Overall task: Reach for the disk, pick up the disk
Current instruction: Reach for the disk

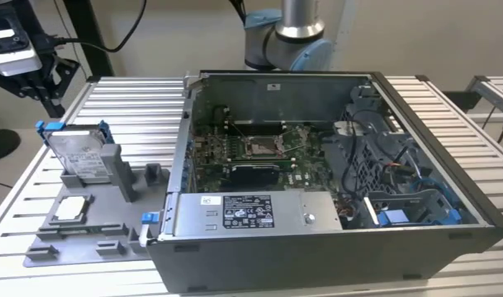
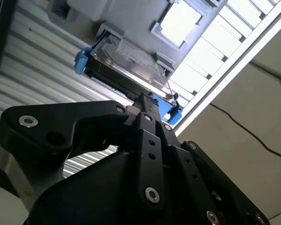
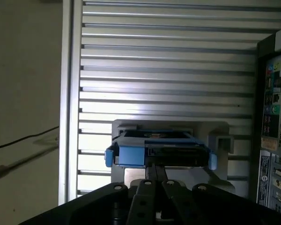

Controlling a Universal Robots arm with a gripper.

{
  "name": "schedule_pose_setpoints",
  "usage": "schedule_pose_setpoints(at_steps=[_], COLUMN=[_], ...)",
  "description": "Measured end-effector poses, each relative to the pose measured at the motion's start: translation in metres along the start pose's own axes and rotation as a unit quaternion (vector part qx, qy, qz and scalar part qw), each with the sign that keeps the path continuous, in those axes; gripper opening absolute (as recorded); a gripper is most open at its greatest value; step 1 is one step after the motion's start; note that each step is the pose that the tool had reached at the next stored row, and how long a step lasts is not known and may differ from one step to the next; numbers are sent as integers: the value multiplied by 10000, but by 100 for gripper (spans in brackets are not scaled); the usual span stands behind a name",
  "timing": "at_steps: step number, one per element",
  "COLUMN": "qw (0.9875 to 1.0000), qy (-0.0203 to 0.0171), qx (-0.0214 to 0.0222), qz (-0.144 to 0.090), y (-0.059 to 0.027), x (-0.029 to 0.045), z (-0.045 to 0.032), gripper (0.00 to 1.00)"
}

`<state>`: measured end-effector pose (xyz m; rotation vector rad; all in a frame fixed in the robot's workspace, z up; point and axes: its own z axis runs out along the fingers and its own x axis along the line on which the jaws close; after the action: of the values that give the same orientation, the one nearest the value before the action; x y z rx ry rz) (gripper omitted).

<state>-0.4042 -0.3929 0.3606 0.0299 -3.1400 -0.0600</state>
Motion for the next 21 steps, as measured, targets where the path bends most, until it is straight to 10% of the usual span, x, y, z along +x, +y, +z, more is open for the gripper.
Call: schedule_pose_setpoints(at_steps=[21], qw=[10000], qy=[0], qx=[0], qz=[-1], y=[3], x=[153], z=[0], gripper=[0])
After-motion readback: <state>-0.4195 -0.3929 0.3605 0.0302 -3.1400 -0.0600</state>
